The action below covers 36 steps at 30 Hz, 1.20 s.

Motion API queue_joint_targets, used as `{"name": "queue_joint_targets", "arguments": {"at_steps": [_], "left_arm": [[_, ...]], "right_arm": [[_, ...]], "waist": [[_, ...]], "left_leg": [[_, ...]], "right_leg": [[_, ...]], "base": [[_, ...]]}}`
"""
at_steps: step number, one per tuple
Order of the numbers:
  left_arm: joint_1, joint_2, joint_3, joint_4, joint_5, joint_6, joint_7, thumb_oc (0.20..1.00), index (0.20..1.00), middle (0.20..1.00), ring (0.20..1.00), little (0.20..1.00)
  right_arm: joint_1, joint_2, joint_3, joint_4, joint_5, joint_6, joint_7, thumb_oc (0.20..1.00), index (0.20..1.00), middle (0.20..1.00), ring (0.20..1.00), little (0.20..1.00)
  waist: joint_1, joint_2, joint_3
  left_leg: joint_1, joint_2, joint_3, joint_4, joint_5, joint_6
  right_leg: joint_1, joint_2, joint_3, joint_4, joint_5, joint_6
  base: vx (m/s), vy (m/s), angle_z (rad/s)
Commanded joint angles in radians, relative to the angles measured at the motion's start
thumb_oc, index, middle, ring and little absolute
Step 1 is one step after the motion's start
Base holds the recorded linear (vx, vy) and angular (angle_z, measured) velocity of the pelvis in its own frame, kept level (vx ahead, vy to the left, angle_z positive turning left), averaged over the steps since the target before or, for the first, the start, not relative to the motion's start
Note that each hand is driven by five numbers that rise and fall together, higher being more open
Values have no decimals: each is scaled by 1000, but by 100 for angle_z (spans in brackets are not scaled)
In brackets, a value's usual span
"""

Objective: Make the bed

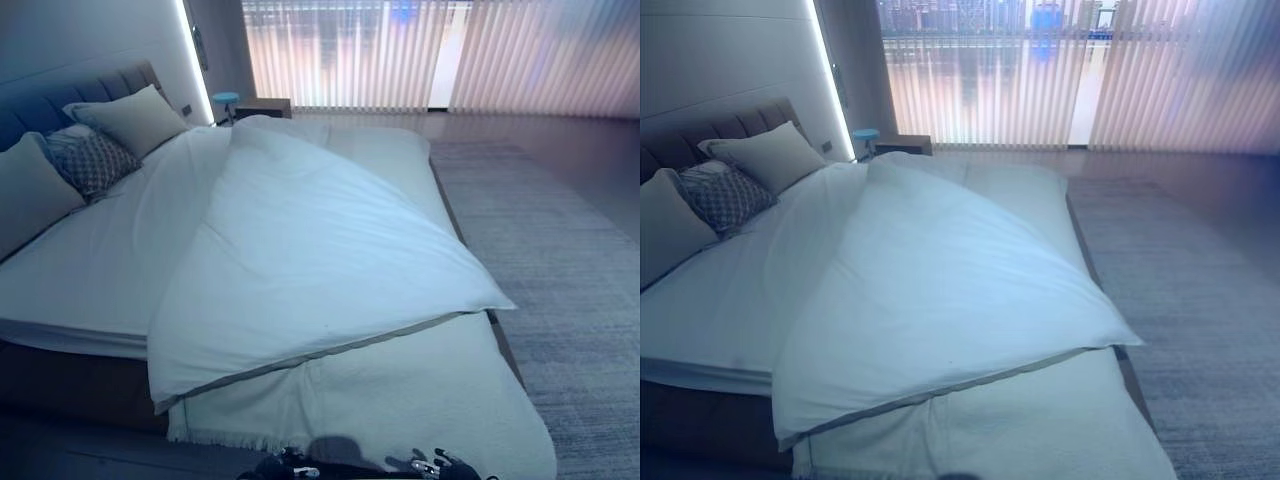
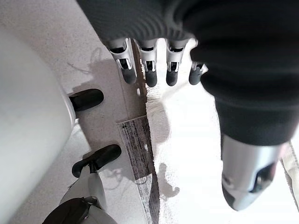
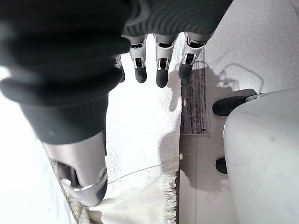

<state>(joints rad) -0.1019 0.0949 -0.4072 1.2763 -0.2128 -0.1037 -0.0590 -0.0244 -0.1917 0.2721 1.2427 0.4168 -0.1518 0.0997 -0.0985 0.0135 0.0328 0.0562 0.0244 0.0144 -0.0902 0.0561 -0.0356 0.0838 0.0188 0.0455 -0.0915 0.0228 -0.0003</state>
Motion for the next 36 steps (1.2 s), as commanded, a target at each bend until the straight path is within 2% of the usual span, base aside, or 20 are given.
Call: {"name": "queue_joint_targets", "arguments": {"at_steps": [1,4,6,7,10,13,15,16,17,22,25,30,36], "left_arm": [[-61,-23,43,24,-35,-40,-11,1000,1000,1000,1000,1000],[-69,-16,53,-3,-79,-47,-13,1000,1000,1000,1000,1000],[-92,-12,76,-34,-181,-51,-25,1000,1000,1000,1000,1000],[-108,-24,95,-67,-302,-54,-43,1000,1000,1000,1000,1000],[-129,-32,102,-83,-369,-52,-51,1000,1000,1000,1000,1000],[-217,-52,145,-128,-587,-71,-13,1000,1000,1000,1000,1000],[-217,-52,146,-128,-587,-71,-13,1000,1000,1000,1000,1000],[-295,-57,187,-165,-711,-78,10,1000,1000,1000,1000,1000],[-296,-57,187,-165,-711,-78,10,1000,1000,1000,1000,1000],[-428,-44,275,-213,-862,-111,44,1000,1000,1000,1000,1000],[-485,-37,327,-221,-923,-130,56,1000,1000,1000,1000,1000],[-570,-30,393,-235,-1010,-164,72,1000,1000,1000,1000,1000],[-633,-8,437,-236,-1066,-183,96,1000,1000,1000,1000,1000]], "right_arm": [[-36,21,16,6,28,-45,10,1000,1000,1000,1000,1000],[-35,18,18,-19,47,-49,13,1000,1000,1000,1000,1000],[-43,14,21,-46,67,-56,7,1000,1000,1000,1000,1000],[-44,6,27,-72,84,-65,8,1000,1000,1000,1000,1000],[-56,-1,29,-85,104,-71,7,1000,1000,1000,1000,1000],[-90,-17,55,-167,151,-82,-5,1000,1000,1000,1000,1000],[-90,-17,55,-167,151,-81,-6,1000,1000,1000,1000,1000],[-113,-34,73,-236,165,-90,-34,1000,1000,1000,1000,1000],[-113,-34,74,-237,165,-89,-34,1000,1000,1000,1000,1000],[-122,-58,71,-337,207,-100,-40,1000,1000,1000,1000,1000],[-115,-68,79,-379,206,-102,-33,1000,1000,1000,1000,1000],[-100,-76,89,-416,197,-104,-33,1000,1000,1000,1000,1000],[-77,-87,96,-461,190,-101,-41,1000,1000,1000,1000,1000]], "waist": [[-13,-19,6],[-18,-22,23],[-31,-27,60],[-35,-33,87],[-43,-35,113],[-68,-42,191],[-69,-41,188],[-78,-53,227],[-79,-52,223],[-110,-57,247],[-124,-64,246],[-142,-67,246],[-157,-58,217]], "left_leg": [[-27,-28,4,3,-42,11],[-38,-24,13,3,-38,14],[-69,-23,21,3,-22,11],[-118,-30,26,54,-28,10],[-160,-31,28,91,-32,8],[-290,-35,41,204,-46,7],[-296,-35,40,209,-48,7],[-427,-39,54,339,-76,4],[-434,-38,54,344,-78,4],[-654,8,75,563,-146,-14],[-734,27,71,642,-172,-13],[-800,34,64,697,-194,-13],[-854,36,59,690,-184,-14]], "right_leg": [[-57,-6,5,11,0,71],[-92,6,10,51,-14,69],[-150,19,12,100,-22,63],[-183,17,6,115,-21,62],[-216,19,1,138,-22,61],[-355,25,-9,260,-36,65],[-360,25,-9,263,-37,65],[-475,26,-7,370,-52,70],[-481,26,-8,373,-53,70],[-696,15,-25,561,-97,79],[-772,27,-19,618,-114,79],[-827,30,-20,649,-123,81],[-880,37,-15,636,-104,78]], "base": [[0,0,0],[-65,-9,-6],[-154,-14,-9],[-115,-6,-6],[-166,-7,-2],[-223,12,1],[-142,9,1],[-192,5,-5],[-230,9,-9],[-119,5,-9],[-47,-1,-21],[-18,10,-28],[-7,25,3]]}}
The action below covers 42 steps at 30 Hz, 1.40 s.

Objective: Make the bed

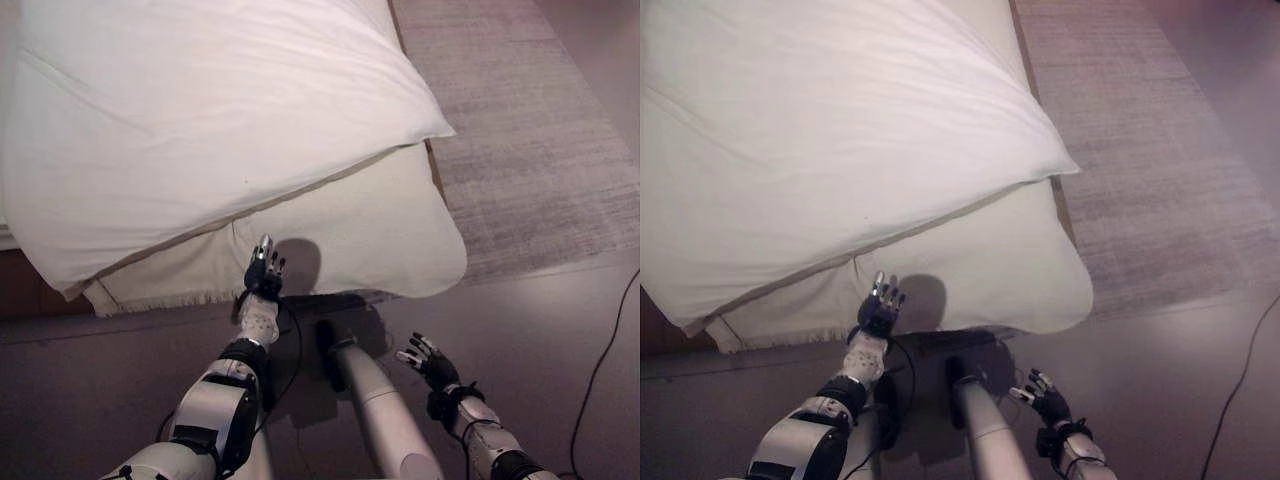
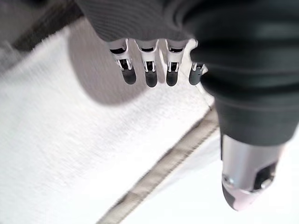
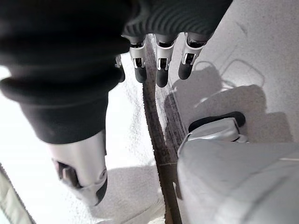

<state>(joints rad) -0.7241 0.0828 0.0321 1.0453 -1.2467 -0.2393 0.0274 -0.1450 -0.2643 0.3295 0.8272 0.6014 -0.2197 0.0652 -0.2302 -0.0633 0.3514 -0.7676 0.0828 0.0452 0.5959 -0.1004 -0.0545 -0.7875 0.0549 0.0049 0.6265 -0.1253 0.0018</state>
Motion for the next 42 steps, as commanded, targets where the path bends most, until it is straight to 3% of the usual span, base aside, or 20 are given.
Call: {"name": "queue_joint_targets", "arguments": {"at_steps": [1,18,24,29,30,31,33,34,42], "left_arm": [[-26,14,6,-5,-39,-48,10,1000,1000,1000,1000,1000],[-194,194,75,-11,-89,-111,23,1000,1000,1000,1000,1000],[-237,222,79,2,-101,-119,46,1000,1000,1000,1000,1000],[-321,274,83,93,-97,-111,149,1000,1000,1000,1000,1000],[-342,285,81,124,-83,-101,181,953,953,953,953,953],[-359,289,84,138,-73,-98,205,595,595,595,595,595],[-363,290,84,139,-71,-97,207,564,564,564,564,564],[-376,286,91,152,-73,-92,224,200,200,200,200,200],[-422,284,74,170,-56,-79,267,200,200,200,200,200]], "right_arm": [[46,-14,38,-49,4,-34,-7,1000,1000,1000,1000,1000],[88,-1,59,-59,-16,-33,-15,1000,1000,1000,1000,1000],[82,-5,58,-59,-11,-30,-20,1000,1000,1000,1000,1000],[67,-14,69,-69,-4,-21,-35,1000,1000,1000,1000,1000],[67,-19,70,-65,-3,-20,-39,1000,1000,1000,1000,1000],[62,-23,70,-69,-1,-22,-41,1000,1000,1000,1000,1000],[60,-23,69,-69,-1,-22,-41,1000,1000,1000,1000,1000],[57,-25,69,-68,4,-22,-40,1000,1000,1000,1000,1000],[60,-39,66,-89,10,-24,-37,1000,1000,1000,1000,1000]], "waist": [[-27,18,-106],[-19,10,-129],[-20,12,-124],[-23,15,-108],[-20,17,-104],[-21,17,-100],[-22,18,-99],[-22,20,-98],[-19,26,-91]], "left_leg": [[-35,-21,30,1,-26,4],[-75,3,53,11,-21,-5],[-88,7,57,18,-19,-7],[-93,11,59,20,-15,-9],[-88,13,60,23,-22,-10],[-95,13,61,22,-13,-10],[-98,12,60,22,-12,-10],[-100,12,61,16,-10,-10],[-108,13,57,12,-2,-12]], "right_leg": [[-13,1,26,-87,48,77],[-60,2,48,-98,71,85],[-68,1,45,-96,71,85],[-67,1,50,-106,78,90],[-61,0,49,-102,72,91],[-68,-2,50,-105,80,92],[-70,-3,49,-105,81,92],[-71,-4,49,-109,84,93],[-78,-9,47,-120,97,92]], "base": [[-3,25,-10],[-2,8,-3],[2,-7,-7],[0,0,0],[0,0,0],[0,0,0],[0,0,0],[0,0,0],[0,0,0]]}}
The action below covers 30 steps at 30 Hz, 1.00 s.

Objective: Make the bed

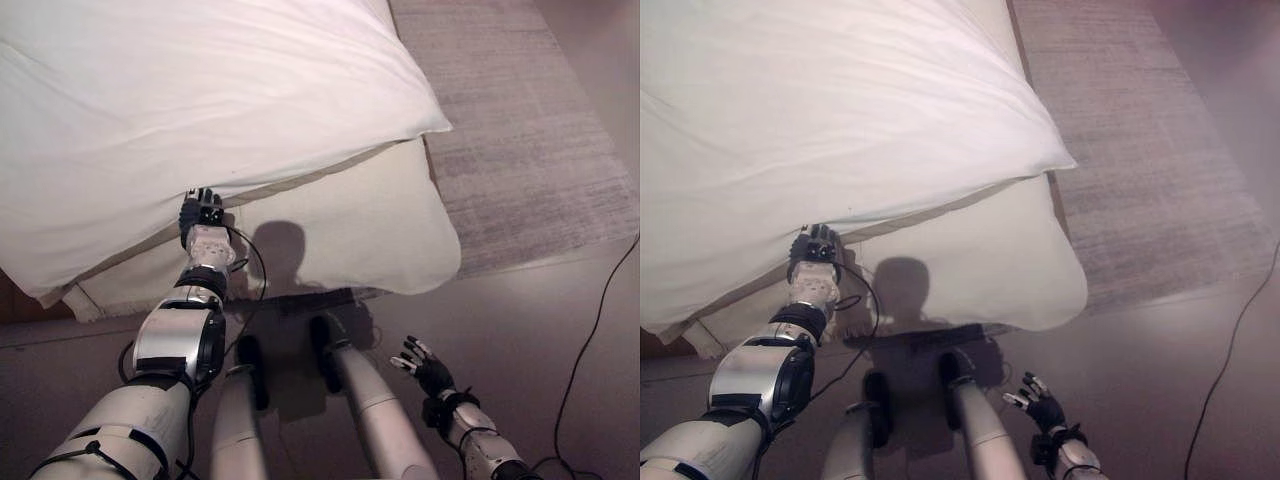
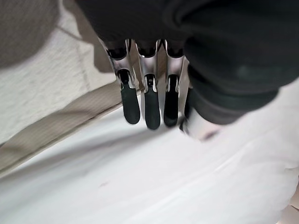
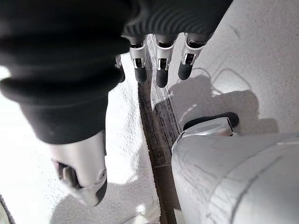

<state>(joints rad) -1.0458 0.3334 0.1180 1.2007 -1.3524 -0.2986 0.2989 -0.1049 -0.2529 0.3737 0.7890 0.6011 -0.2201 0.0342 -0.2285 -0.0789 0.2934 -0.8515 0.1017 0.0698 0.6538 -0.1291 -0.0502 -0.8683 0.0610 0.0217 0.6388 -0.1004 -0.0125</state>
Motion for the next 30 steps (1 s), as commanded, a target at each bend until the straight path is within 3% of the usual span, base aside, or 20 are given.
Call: {"name": "queue_joint_targets", "arguments": {"at_steps": [1,8,14,16,23,27,30], "left_arm": [[-106,38,-13,11,48,-20,-5,200,200,200,200,200],[-101,-14,-47,-114,41,-59,-26,200,200,200,200,200],[39,-138,-128,-439,17,-136,-87,200,200,200,200,200],[145,-183,-179,-619,28,-157,-94,200,200,200,200,200],[280,-167,-227,-799,43,-156,-91,200,200,200,200,200],[292,-159,-233,-783,18,-152,-91,200,200,200,200,200],[293,-150,-237,-763,15,-142,-94,1000,1000,1000,1000,1000]], "right_arm": [[19,-51,22,-55,12,-25,-5,1000,1000,1000,1000,1000],[8,-48,21,-109,55,-38,10,1000,1000,1000,1000,1000],[-35,-15,28,-221,220,-46,79,1000,1000,1000,1000,1000],[-110,28,35,-231,320,-46,84,1000,1000,1000,1000,1000],[-211,34,53,-305,342,-57,70,1000,1000,1000,1000,1000],[-215,12,60,-327,341,-54,81,1000,1000,1000,1000,1000],[-201,4,56,-312,328,-50,79,1000,1000,1000,1000,1000]], "waist": [[-21,43,-33],[-1,53,-20],[40,66,7],[70,75,32],[102,83,77],[103,82,94],[101,83,100]], "left_leg": [[-24,-6,33,-47,27,-17],[-12,-13,29,-58,28,-16],[16,-44,16,-100,55,-11],[44,-65,4,-142,75,-5],[94,-96,-15,-202,105,1],[109,-99,-19,-212,110,0],[109,-97,-19,-208,108,0]], "right_leg": [[3,-15,30,-135,74,108],[19,-19,25,-143,72,108],[48,-29,16,-173,90,109],[77,-35,9,-199,99,108],[129,-46,-6,-237,106,102],[145,-50,-15,-240,103,101],[144,-52,-14,-234,99,101]], "base": [[-16,3,3],[-4,1,1],[-12,3,8],[-16,-3,11],[-2,-18,22],[11,-5,26],[3,3,2]]}}
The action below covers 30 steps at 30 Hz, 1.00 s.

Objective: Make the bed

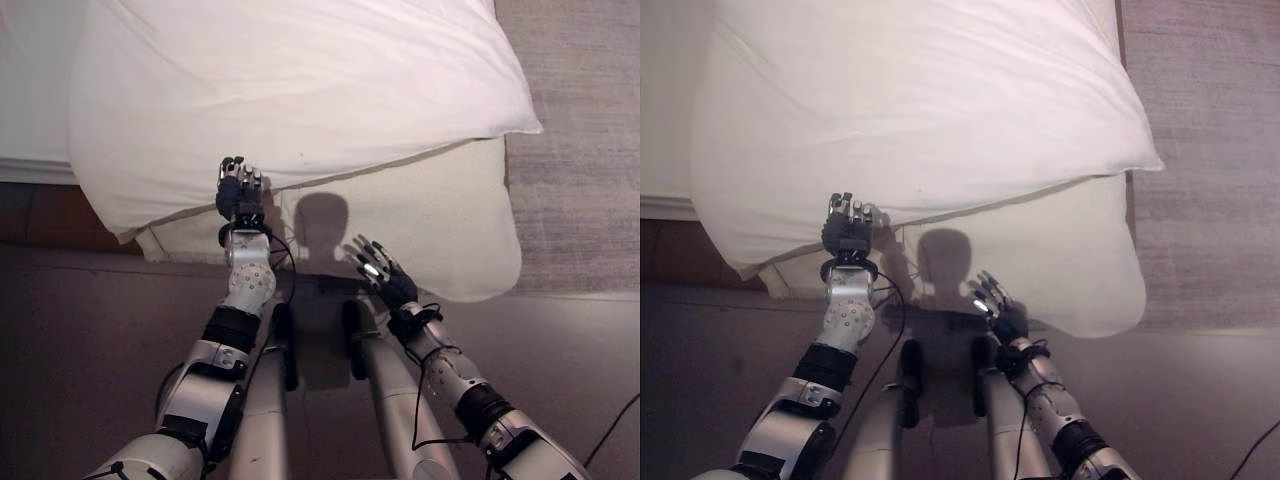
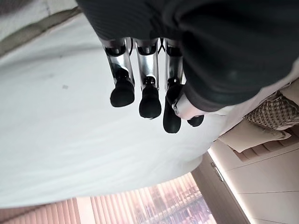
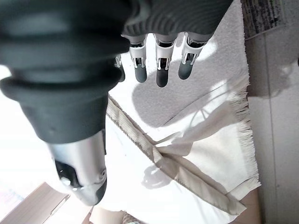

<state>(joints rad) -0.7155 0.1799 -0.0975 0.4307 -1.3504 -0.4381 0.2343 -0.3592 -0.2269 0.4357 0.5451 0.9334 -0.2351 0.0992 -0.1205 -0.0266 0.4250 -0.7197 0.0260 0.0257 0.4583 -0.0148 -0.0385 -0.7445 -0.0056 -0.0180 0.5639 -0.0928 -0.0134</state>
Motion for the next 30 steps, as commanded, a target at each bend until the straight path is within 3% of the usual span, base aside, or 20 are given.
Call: {"name": "queue_joint_targets", "arguments": {"at_steps": [1,9,19,30], "left_arm": [[-38,3,-21,7,13,-3,-29,1000,1000,1000,1000,1000],[-21,-1,-15,56,11,13,-22,1000,1000,1000,1000,1000],[-98,18,66,393,-19,91,6,1000,1000,1000,1000,1000],[-218,67,144,604,-3,118,32,1000,1000,1000,1000,1000]], "right_arm": [[53,-22,-6,-68,-5,-35,14,1000,1000,1000,1000,1000],[116,-44,-18,-20,-65,-13,-11,1000,1000,1000,1000,1000],[159,-82,5,4,-130,13,-12,1000,1000,1000,1000,1000],[198,-111,12,17,-153,14,7,1000,1000,1000,1000,1000]], "waist": [[-7,31,-31],[-23,26,-14],[-60,16,-13],[-100,0,-26]], "left_leg": [[-23,-22,25,-13,-6,-12],[-20,-13,38,-1,-14,-11],[-38,12,70,35,-42,-17],[-93,45,101,99,-70,-25]], "right_leg": [[20,14,26,-159,91,102],[18,14,32,-153,88,103],[-15,23,58,-119,68,103],[-83,35,80,-73,62,105]], "base": [[0,0,0],[7,6,-3],[21,12,-8],[12,12,-13]]}}
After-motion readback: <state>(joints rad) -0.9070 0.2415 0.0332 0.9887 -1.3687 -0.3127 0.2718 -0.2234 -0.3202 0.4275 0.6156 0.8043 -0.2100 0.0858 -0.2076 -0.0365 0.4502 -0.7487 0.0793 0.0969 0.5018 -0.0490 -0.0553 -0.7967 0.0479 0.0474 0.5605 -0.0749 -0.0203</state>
